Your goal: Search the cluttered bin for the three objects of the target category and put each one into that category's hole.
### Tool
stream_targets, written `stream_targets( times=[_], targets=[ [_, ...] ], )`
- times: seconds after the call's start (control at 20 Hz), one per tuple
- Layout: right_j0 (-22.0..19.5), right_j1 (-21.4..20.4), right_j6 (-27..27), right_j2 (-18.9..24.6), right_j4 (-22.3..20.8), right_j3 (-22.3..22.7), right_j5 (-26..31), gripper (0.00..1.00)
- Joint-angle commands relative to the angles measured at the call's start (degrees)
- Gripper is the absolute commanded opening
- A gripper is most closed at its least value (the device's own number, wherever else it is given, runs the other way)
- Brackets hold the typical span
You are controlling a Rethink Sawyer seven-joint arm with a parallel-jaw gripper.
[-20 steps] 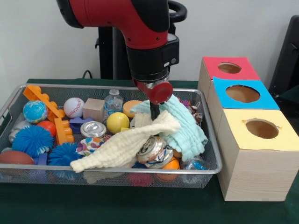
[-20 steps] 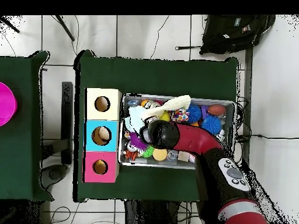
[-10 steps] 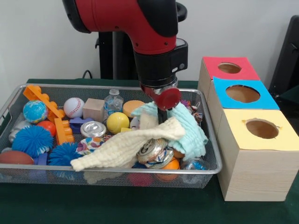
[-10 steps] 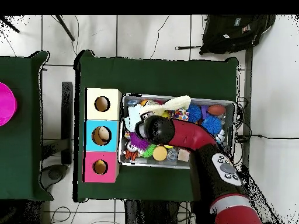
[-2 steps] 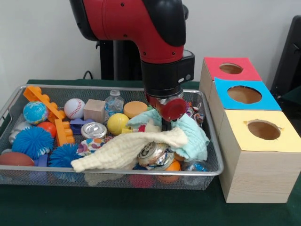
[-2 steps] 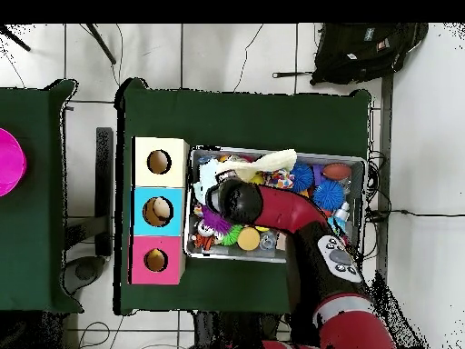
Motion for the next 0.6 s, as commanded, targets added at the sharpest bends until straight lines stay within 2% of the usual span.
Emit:
stream_targets(
  times=[0.05, 0.1, 0.4, 0.6],
  targets=[
    [2.32, 4.71, 8.63, -1.56, 3.49, -2.5, -5.78, 0.0],
    [2.64, 4.77, 8.93, -2.09, 3.78, -2.32, -6.39, 1.0],
    [2.07, 3.96, 7.01, -2.34, 3.76, -0.32, -6.72, 1.0],
    [0.81, 3.01, 4.26, -2.65, 1.92, 0.73, -5.26, 1.0]
  ],
)
